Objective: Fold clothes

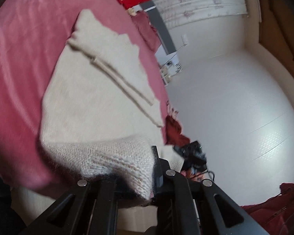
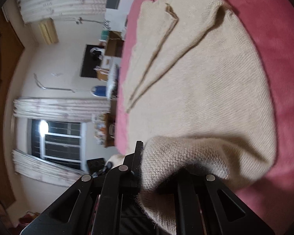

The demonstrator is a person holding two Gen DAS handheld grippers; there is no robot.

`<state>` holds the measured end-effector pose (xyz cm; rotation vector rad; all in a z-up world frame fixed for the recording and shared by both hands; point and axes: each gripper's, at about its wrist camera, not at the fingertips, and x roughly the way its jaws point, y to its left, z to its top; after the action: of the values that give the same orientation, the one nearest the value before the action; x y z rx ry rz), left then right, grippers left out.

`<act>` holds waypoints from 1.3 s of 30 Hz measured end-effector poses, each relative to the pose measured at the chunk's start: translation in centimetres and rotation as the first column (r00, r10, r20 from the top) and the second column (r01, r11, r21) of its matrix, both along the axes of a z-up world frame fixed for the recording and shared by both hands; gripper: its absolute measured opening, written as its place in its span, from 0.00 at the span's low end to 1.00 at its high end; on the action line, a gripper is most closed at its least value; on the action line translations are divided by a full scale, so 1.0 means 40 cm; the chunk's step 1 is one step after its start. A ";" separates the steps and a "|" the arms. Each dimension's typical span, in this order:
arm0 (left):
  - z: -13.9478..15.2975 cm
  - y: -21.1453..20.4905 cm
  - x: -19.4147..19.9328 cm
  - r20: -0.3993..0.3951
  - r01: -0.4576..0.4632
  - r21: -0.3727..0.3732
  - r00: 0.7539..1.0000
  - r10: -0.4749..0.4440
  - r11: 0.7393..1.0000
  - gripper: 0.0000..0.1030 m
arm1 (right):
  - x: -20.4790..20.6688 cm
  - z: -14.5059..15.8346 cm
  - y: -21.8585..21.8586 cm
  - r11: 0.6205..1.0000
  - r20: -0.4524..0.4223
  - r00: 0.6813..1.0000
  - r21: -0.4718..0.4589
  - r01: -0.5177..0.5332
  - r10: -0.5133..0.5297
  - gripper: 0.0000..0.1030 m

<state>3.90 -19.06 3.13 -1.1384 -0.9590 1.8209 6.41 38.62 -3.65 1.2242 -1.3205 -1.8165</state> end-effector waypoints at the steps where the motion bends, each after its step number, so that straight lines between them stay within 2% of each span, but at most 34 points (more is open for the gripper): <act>1: 0.008 0.005 -0.014 -0.006 0.000 0.008 1.000 0.000 1.000 0.09 | 0.000 0.004 -0.003 1.000 -0.001 1.000 -0.009 -0.004 0.004 0.11; 4: 0.031 0.019 -0.055 -0.025 -0.001 0.033 1.000 0.002 0.999 0.09 | -0.033 0.027 -0.008 1.000 -0.005 1.000 -0.007 -0.024 0.024 0.11; 7: 0.068 0.020 -0.122 -0.063 -0.016 0.057 0.998 0.020 0.998 0.09 | -0.102 0.073 0.010 0.999 -0.040 0.999 -0.036 -0.003 0.001 0.11; 10: 0.118 0.019 -0.241 -0.095 -0.047 0.075 0.994 0.054 0.996 0.09 | -0.203 0.099 0.027 0.999 -0.062 0.998 -0.026 0.023 -0.024 0.11; 13: 0.150 0.011 -0.362 -0.114 -0.081 0.055 0.990 0.087 0.995 0.09 | -0.308 0.116 0.043 0.999 -0.077 0.996 -0.004 0.046 -0.047 0.11; 18: 0.151 0.040 -0.584 -0.061 -0.115 0.014 0.991 0.116 0.993 0.09 | -0.483 0.146 0.070 0.996 -0.103 0.991 0.032 0.087 -0.083 0.11; 21: 0.141 0.062 -0.677 -0.051 -0.122 -0.031 0.991 0.121 0.992 0.09 | -0.588 0.163 0.086 0.992 -0.119 0.987 0.053 0.111 -0.104 0.11; 22: 0.136 0.067 -0.704 -0.047 -0.122 -0.044 0.992 0.120 0.992 0.09 | -0.610 0.165 0.089 0.992 -0.122 0.987 0.055 0.117 -0.109 0.11; 27: 0.036 0.087 -0.824 0.072 -0.134 -0.058 0.988 0.138 0.989 0.09 | -0.631 0.143 0.098 0.992 -0.112 0.987 0.027 0.120 -0.116 0.11; 30: -0.026 0.092 -0.872 0.137 -0.146 -0.062 0.979 0.153 0.987 0.09 | -0.643 0.130 0.103 0.992 -0.107 0.987 0.011 0.122 -0.121 0.11; 33: -0.074 0.089 -0.885 0.191 -0.169 -0.033 0.966 0.173 0.985 0.09 | -0.655 0.118 0.108 0.992 -0.101 0.987 -0.006 0.125 -0.125 0.11; 36: -0.062 0.077 -0.845 0.150 -0.171 0.035 0.975 0.164 0.985 0.09 | -0.667 0.105 0.113 0.992 -0.096 0.987 -0.022 0.127 -0.129 0.11; 39: -0.023 0.057 -0.751 0.115 -0.117 0.122 0.988 0.103 0.986 0.09 | -0.680 0.092 0.118 0.991 -0.090 0.987 -0.039 0.130 -0.133 0.11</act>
<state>-26.15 -16.79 2.20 -1.1333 -1.2059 1.7700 -20.78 43.33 0.02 1.0452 -1.4017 -1.9105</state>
